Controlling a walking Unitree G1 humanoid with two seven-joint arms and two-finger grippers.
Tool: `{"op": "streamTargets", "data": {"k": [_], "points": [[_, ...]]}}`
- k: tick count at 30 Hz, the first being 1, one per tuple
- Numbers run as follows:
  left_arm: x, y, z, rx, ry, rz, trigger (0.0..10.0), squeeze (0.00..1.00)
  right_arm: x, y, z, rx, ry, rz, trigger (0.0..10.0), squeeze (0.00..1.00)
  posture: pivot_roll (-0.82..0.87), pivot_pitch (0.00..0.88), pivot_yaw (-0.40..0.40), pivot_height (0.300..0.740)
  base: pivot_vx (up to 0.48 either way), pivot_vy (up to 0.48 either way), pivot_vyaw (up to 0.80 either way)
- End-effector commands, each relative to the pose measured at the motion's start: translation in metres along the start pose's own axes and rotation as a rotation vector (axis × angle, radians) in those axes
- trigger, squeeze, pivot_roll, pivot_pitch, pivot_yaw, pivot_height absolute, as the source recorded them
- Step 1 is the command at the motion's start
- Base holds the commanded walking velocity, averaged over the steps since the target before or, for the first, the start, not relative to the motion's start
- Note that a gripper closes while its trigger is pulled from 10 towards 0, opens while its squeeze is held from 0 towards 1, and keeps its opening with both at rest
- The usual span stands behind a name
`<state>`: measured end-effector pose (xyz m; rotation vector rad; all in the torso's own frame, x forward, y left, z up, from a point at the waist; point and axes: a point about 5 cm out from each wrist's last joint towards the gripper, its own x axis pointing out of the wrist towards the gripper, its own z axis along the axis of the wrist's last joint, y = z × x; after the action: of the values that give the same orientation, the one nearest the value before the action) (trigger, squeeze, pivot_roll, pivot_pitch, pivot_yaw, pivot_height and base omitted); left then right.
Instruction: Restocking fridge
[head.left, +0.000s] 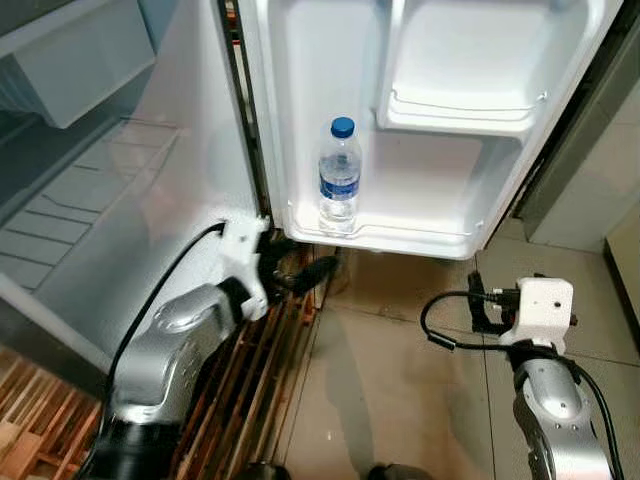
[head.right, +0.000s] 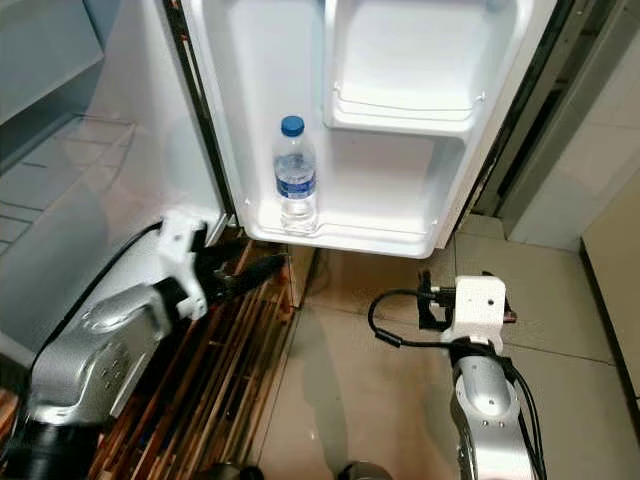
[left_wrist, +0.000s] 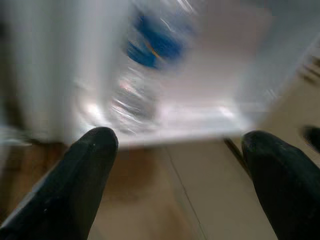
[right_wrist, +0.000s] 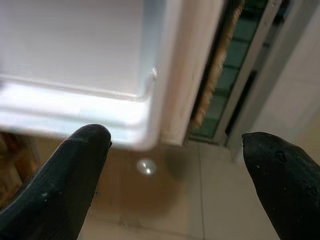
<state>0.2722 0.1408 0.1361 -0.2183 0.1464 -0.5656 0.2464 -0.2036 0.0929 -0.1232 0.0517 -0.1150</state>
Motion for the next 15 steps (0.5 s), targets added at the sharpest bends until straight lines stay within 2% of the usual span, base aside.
{"op": "streamTargets", "data": {"k": [1,2,3,5,6,8,9,12,15], "points": [[-0.020,0.017,0.006,0.053,-0.107,0.177,10.0,0.00,0.003,0.004,0.003,0.030,-0.007,0.027,10.0,0.18,-0.16,0.000,0.026,0.740,0.000,0.000,0.00],[-0.020,0.017,0.006,0.053,-0.107,0.177,10.0,0.00,0.003,0.004,0.003,0.030,-0.007,0.027,10.0,0.18,-0.16,0.000,0.026,0.740,0.000,0.000,0.00],[-0.033,0.022,0.005,0.087,-0.156,0.288,10.0,0.00,0.003,0.004,0.004,0.050,-0.013,0.044,10.0,0.18,-0.14,0.004,0.006,0.740,0.000,0.000,0.00],[-0.036,0.021,0.004,0.094,-0.166,0.316,10.0,0.00,0.003,0.004,0.003,0.056,-0.012,0.049,10.0,0.18,-0.14,0.008,0.003,0.740,0.000,0.000,0.00],[-0.035,0.017,0.006,0.152,-0.176,0.354,10.0,0.00,0.002,0.004,0.002,0.070,-0.008,0.053,10.0,0.18,-0.14,0.022,-0.006,0.740,0.000,0.000,0.00],[-0.032,0.012,0.005,0.157,-0.175,0.349,10.0,0.00,0.002,0.005,0.003,0.073,-0.020,0.060,10.0,0.18,-0.14,0.030,-0.007,0.740,0.000,0.000,0.00],[-0.025,0.006,0.003,0.158,-0.175,0.342,10.0,0.00,0.002,0.007,0.006,0.082,-0.041,0.065,10.0,0.18,-0.15,0.032,0.001,0.740,0.000,0.000,0.00],[-0.018,0.007,0.003,0.137,-0.189,0.373,10.0,0.00,0.004,0.008,0.006,0.091,-0.050,0.058,10.0,0.19,-0.15,0.028,0.002,0.740,0.000,0.000,0.00],[-0.011,0.002,0.011,0.143,-0.236,0.335,10.0,0.00,0.007,0.009,0.008,0.101,-0.054,0.057,10.0,0.19,-0.15,0.025,0.008,0.740,0.000,-0.480,0.00]]}}
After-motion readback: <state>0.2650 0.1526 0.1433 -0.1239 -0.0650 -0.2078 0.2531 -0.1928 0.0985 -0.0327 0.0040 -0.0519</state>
